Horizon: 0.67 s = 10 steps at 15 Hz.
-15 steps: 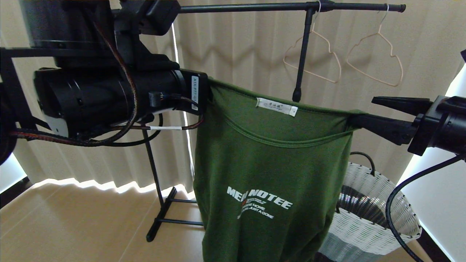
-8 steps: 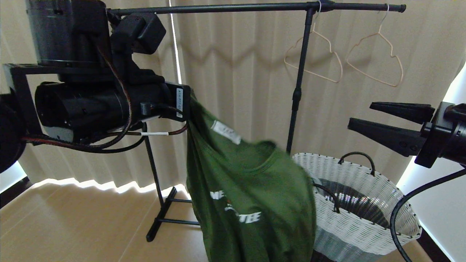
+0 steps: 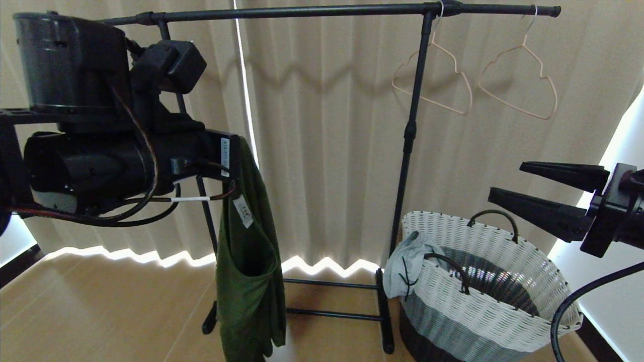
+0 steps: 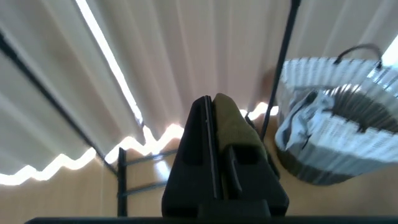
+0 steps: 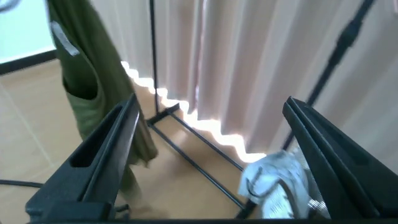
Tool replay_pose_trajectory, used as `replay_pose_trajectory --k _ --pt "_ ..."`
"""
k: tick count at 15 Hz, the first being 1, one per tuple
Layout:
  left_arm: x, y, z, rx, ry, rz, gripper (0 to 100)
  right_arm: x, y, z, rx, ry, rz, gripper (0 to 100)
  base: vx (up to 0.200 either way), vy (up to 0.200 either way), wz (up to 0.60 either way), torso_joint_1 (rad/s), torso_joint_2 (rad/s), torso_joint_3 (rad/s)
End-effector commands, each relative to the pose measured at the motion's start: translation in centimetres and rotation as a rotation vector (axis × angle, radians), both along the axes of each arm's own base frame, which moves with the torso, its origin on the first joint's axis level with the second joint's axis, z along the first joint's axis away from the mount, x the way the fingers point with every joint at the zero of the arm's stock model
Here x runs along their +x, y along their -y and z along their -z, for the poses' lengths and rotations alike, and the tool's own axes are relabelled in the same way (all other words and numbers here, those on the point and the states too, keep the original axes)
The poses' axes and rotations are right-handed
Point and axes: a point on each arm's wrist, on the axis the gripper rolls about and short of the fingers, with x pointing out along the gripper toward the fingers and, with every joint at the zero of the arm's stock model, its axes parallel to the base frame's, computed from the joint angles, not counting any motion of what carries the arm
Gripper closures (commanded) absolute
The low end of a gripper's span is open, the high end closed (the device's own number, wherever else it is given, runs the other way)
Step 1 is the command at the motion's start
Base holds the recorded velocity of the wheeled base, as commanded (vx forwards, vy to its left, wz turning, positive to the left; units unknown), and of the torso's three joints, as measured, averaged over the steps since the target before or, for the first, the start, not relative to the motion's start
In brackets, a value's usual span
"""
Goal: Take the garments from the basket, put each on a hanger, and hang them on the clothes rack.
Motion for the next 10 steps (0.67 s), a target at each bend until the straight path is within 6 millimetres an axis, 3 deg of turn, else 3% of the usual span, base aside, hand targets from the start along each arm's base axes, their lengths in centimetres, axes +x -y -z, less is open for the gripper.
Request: replay_pose_trajectory --k 1,2,5,10 --pt "-1.4 -1.5 -0.2 -0.004 0.01 -0.022 100 -0.3 0.7 0.3 -0.009 0.0 0.031 0 0.0 0.0 0.0 0.0 0.0 0.0" --pt "-2.4 -3.3 0.4 0.007 0.002 -0.064 100 -0.4 2.1 1.2 -0.06 0.007 0.103 0 0.0 0.0 0.0 0.0 0.0 0.0" --pt "-2.9 -5.7 0.9 0.01 -0.007 -0.144 100 -0.2 4.1 2.4 -0.184 0.03 0.216 0 0.0 0.0 0.0 0.0 0.0 0.0" --pt "-4.0 -7.3 1.5 0.01 -0.014 -0.198 100 -0.1 5.3 3.3 -0.245 0.001 0.372 0 0.0 0.0 0.0 0.0 0.0 0.0"
